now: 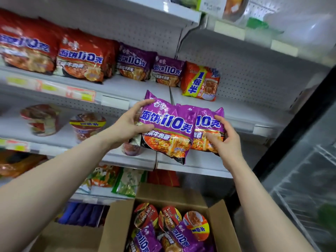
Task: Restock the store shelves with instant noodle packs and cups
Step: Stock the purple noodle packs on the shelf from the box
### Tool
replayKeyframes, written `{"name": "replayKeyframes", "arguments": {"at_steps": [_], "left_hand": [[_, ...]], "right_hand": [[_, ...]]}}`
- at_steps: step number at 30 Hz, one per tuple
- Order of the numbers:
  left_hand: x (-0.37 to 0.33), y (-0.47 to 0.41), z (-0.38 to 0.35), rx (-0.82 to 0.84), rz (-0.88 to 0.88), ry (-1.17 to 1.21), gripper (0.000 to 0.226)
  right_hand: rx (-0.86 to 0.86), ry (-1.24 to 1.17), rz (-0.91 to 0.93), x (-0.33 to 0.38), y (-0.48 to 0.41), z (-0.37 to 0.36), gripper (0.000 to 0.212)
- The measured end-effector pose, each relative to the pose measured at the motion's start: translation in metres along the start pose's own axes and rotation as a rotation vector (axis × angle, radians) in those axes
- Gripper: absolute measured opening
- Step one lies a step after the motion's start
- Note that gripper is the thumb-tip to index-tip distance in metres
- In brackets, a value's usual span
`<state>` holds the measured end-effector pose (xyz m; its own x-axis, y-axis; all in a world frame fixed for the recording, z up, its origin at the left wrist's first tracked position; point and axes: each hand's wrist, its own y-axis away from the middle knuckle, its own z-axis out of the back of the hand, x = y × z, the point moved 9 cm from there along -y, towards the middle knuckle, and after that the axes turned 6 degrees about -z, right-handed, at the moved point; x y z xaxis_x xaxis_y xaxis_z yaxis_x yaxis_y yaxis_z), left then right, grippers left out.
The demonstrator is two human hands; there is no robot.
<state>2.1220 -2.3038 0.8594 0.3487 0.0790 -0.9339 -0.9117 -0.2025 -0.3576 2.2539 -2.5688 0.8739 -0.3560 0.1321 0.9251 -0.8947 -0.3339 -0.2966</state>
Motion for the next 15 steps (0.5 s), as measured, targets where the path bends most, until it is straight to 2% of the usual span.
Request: {"name": "replayKeyframes", "arguments": {"at_steps": [7, 15], "left_hand": [[-0.035, -0.03, 0.045, -0.088, -0.044, -0.025, 0.068], [-0.051, -0.069, 0.103, -0.248, -0.127, -0.151, 0.067]], "right_hand": [[0.057, -0.137, 0.052, 0.037, -0.049, -0.028, 0.054], [0.054, -0.135, 0.13, 0.051, -0.134, -0.059, 0.054]]}}
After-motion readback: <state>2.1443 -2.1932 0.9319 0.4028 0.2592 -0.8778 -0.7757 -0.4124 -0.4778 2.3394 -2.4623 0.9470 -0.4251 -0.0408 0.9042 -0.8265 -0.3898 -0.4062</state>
